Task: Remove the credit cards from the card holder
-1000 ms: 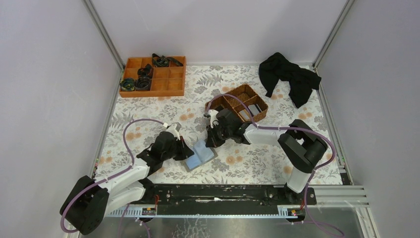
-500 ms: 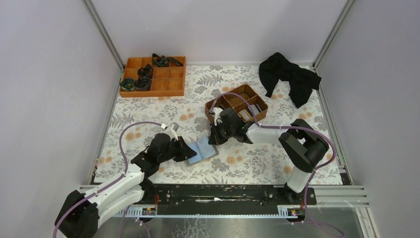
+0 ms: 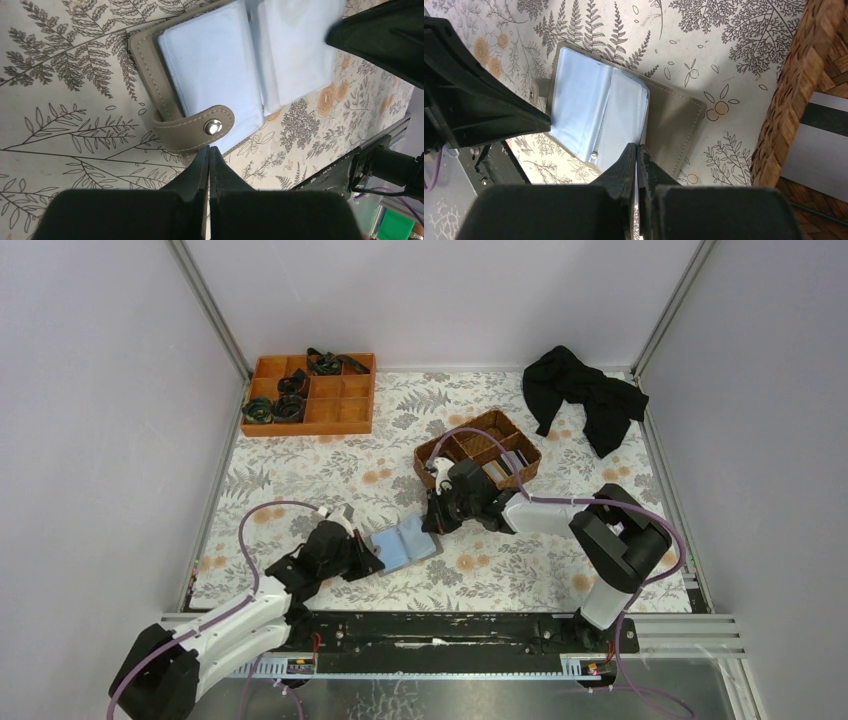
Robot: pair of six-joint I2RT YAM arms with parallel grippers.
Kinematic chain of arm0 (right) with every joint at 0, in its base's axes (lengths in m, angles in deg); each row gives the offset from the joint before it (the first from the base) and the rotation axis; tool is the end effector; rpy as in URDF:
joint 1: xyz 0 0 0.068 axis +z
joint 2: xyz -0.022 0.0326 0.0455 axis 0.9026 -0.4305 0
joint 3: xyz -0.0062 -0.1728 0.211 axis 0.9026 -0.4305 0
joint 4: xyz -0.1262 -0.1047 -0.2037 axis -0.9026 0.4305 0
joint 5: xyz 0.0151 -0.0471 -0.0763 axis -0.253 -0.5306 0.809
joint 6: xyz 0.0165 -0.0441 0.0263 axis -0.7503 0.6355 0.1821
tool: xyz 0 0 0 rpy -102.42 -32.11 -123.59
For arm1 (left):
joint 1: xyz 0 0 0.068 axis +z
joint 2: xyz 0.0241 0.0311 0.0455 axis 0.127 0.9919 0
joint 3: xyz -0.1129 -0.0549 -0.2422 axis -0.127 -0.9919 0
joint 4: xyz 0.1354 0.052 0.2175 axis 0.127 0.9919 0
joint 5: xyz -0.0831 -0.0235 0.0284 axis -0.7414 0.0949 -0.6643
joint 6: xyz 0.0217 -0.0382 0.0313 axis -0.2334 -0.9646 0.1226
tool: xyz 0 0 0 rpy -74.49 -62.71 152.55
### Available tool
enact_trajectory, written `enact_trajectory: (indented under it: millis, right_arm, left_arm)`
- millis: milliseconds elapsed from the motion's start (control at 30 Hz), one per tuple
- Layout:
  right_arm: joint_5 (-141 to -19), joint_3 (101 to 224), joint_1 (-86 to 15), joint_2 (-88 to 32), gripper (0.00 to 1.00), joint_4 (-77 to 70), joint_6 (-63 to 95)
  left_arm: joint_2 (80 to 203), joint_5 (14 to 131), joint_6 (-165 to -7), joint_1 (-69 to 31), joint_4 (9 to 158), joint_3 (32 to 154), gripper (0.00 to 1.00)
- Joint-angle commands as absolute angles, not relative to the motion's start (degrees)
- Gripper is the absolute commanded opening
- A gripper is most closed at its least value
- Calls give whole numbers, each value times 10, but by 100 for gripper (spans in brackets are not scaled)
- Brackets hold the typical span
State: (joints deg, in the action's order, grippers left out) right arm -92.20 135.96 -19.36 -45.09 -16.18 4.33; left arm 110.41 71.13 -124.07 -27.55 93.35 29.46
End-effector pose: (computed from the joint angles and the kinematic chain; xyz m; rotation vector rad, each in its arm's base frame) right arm 0.2376 0.2562 0.1646 -0.7486 2.2356 0.9730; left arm 0.1155 -0.0874 0.1305 -0.2317 2.4818 -0.8862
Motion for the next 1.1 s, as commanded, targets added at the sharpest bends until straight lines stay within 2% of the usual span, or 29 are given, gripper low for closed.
enact_trajectory:
  millis: [0,67,233,700,800,1067]
  right_arm:
    - [-938,1348,-196,-425,10,-192,42]
    - [-943,1345,-196,-425,22,-193,43]
    - [-939,1337,-195,-401,30,-191,40]
    - [-934,1340,-194,-396,31,-177,45]
    - [-920,1344,-194,-411,41,-160,50]
    - [-950,1340,-195,-449,42,-181,38]
  left_arm:
    - [1137,749,-1241,-279,913,288,0]
    - [1166,756,-1238,-279,899,294,0]
    - [1213,748,-1237,-279,856,296,0]
    - [1221,738,-1241,-279,832,282,0]
    - [1213,740,-1240,-279,837,282,0]
    - [1215,743,-1236,-279,833,277,0]
